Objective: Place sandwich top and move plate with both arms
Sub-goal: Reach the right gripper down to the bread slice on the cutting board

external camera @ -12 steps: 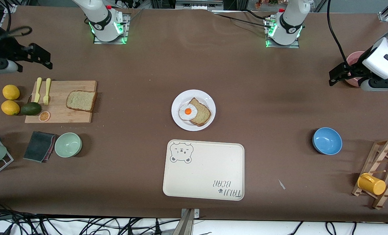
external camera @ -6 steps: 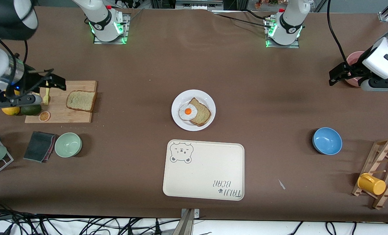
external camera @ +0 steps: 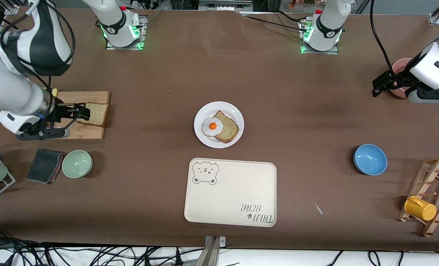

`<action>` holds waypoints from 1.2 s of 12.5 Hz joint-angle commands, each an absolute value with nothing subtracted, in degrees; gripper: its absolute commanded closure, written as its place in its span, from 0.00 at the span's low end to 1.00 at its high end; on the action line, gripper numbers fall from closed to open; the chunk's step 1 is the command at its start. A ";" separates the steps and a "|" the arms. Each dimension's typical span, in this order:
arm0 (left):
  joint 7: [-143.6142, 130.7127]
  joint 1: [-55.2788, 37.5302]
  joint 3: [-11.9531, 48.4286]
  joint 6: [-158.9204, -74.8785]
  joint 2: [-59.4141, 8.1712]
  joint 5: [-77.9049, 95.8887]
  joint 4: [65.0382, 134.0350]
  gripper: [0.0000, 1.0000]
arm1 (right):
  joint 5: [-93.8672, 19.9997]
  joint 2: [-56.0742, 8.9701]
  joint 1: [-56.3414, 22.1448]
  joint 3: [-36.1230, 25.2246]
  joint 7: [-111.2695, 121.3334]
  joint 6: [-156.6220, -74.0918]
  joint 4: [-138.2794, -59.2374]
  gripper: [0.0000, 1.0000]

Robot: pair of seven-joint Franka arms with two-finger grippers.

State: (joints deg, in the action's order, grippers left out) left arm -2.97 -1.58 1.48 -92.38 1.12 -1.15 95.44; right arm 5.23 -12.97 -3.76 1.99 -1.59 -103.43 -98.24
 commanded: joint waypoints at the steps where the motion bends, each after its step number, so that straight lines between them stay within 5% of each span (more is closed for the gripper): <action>1: -2.72 -1.05 2.02 -91.93 2.02 -2.20 95.80 0.00 | 7.99 -12.04 -4.31 2.02 -5.00 -110.97 -105.00 0.01; 11: -2.72 -1.05 2.02 -91.93 2.11 -2.20 95.80 0.00 | 19.14 -11.34 -5.19 2.29 -17.47 -133.31 -128.91 0.01; 15: -2.72 -1.05 2.02 -91.93 2.11 -2.20 95.80 0.00 | 21.97 -12.13 -5.01 2.20 -19.77 -134.47 -131.22 0.04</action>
